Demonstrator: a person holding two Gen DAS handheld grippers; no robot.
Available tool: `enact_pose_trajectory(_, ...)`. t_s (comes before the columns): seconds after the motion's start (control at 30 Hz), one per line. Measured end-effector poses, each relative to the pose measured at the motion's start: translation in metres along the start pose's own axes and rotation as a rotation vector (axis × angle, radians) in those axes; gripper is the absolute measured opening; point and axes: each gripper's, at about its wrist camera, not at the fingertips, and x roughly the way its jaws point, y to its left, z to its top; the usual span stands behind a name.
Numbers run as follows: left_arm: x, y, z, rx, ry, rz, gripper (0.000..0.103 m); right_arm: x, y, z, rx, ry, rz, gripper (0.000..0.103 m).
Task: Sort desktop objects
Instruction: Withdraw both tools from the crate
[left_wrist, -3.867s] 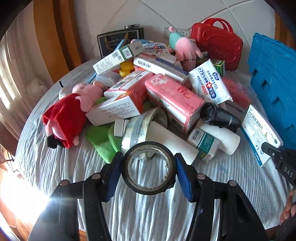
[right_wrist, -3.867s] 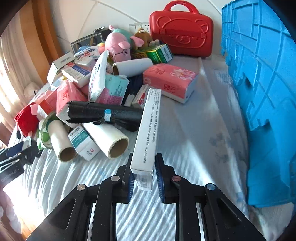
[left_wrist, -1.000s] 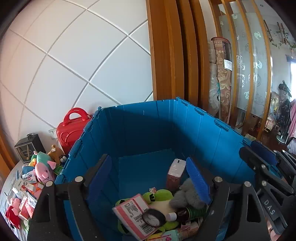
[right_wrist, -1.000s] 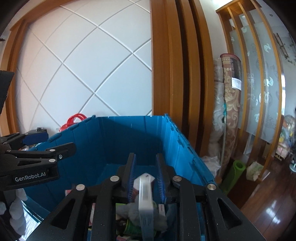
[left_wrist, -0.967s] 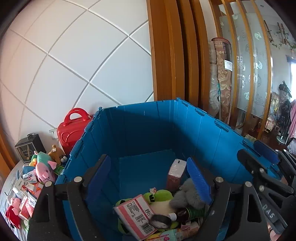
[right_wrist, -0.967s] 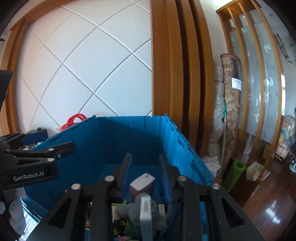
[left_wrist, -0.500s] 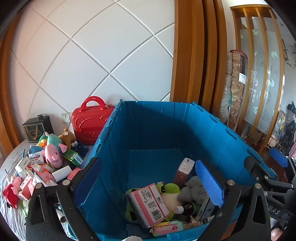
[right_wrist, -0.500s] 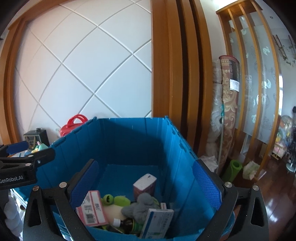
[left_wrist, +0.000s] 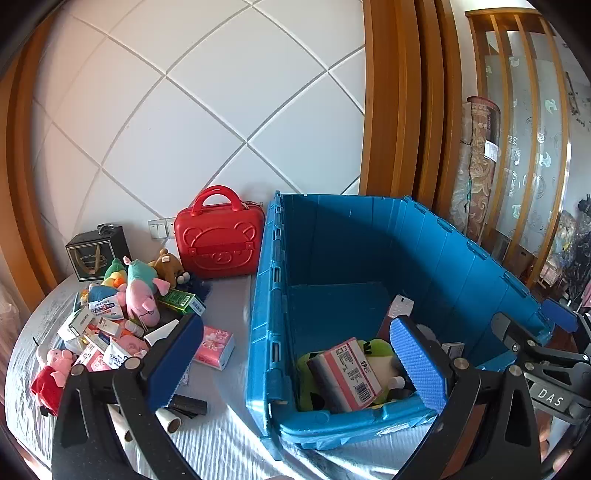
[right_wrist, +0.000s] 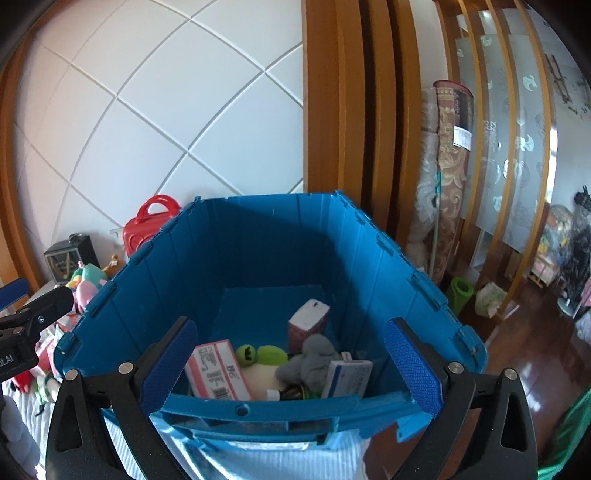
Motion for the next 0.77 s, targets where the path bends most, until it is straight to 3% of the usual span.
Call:
enact_pose_trajectory(0.4,-0.017,0.016,-0.008,0.028,-0.003,-0.022,0.103,-0.025,0.027,-0.012,-0.011,0.01,-0.039,0.103)
enact_pose_trajectory(0.77,-0.026,0.01,-0.007,0.049,-0.045,-0.029,0.103,-0.032,0.023,-0.012,0.0,0.008,-0.055,0.103)
